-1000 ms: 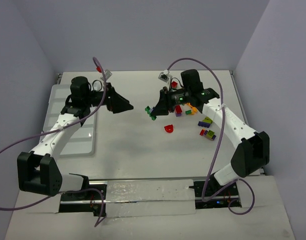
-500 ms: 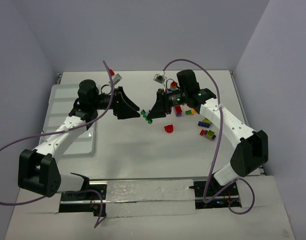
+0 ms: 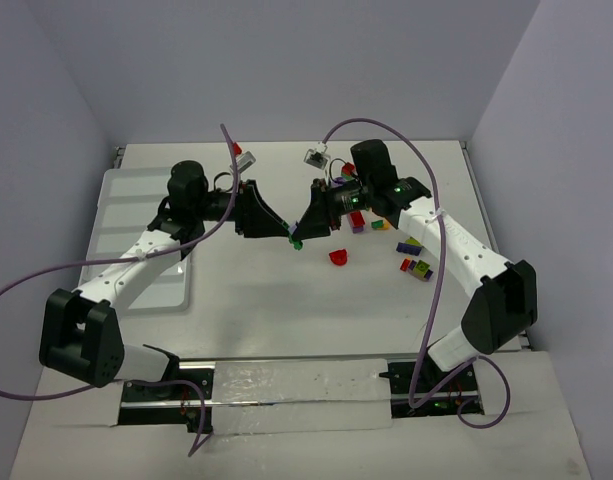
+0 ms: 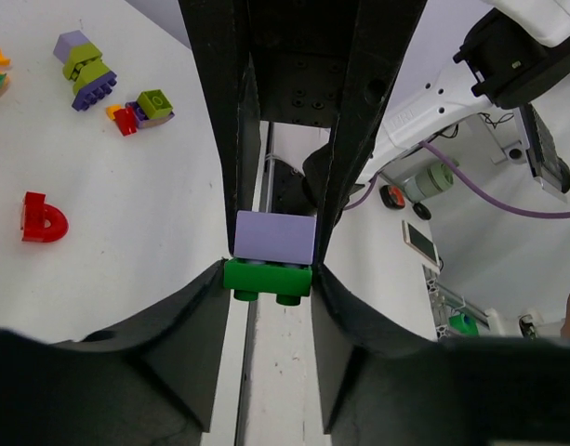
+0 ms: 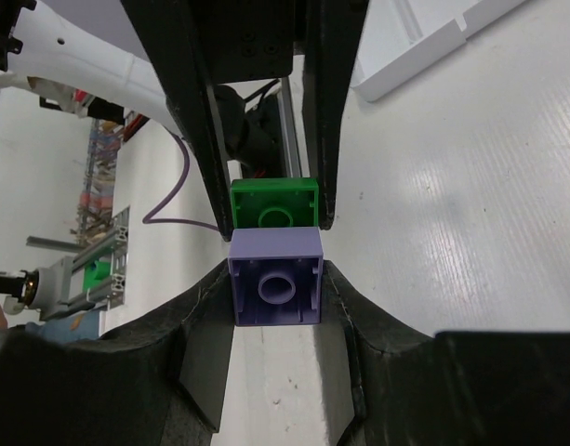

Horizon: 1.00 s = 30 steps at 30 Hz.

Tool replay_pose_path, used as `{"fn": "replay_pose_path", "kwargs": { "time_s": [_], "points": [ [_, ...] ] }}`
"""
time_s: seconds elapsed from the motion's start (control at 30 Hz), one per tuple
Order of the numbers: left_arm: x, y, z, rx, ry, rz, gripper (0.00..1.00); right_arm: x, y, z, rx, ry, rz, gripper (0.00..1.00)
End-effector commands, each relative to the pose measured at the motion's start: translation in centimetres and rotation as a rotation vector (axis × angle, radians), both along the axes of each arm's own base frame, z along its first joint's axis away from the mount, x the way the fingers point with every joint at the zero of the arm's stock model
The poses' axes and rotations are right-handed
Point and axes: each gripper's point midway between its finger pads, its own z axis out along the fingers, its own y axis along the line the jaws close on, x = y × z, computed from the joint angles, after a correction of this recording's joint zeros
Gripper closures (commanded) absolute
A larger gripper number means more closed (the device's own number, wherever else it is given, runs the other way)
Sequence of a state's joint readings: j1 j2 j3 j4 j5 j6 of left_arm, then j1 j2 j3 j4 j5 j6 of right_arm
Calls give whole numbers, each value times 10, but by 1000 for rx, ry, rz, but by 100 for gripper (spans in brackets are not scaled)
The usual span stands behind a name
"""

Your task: Sort the legos into containers by color

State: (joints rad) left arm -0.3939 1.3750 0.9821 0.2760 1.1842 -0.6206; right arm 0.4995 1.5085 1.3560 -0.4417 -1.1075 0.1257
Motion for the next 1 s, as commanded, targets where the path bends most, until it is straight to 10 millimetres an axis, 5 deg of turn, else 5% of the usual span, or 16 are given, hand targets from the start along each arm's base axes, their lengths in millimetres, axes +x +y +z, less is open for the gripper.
{"fn": "replay_pose_path", "kwargs": {
  "time_s": [0.0,0.17,0.43,0.6,0.73,0.77,0.83,0.9,0.97],
  "points": [
    [-3,-2,12,-31,-68,-30,61,-4,3,27,57,-73,27,100],
    [-8,0,2,-10,-58,-39,100,-3,1,28,60,-61,27,100],
    [-18,19,-40,103,-43,-31,100,20,-21,42,99,-38,-41,100],
    [-8,42,-53,150,-37,36,100,30,-34,44,109,-25,-80,100],
    [59,85,-52,280,-124,316,100,45,-40,31,61,-31,-168,100],
    [95,107,-44,356,-162,482,100,58,-43,22,15,-47,-232,100],
    [138,147,-56,496,-154,712,100,74,-47,12,-41,-67,-316,100],
    [195,207,-38,607,-136,1006,100,89,-54,3,-106,-90,-394,100],
    [213,237,-55,680,-68,1101,100,93,-55,-1,-122,-94,-409,100]
  ]
}}
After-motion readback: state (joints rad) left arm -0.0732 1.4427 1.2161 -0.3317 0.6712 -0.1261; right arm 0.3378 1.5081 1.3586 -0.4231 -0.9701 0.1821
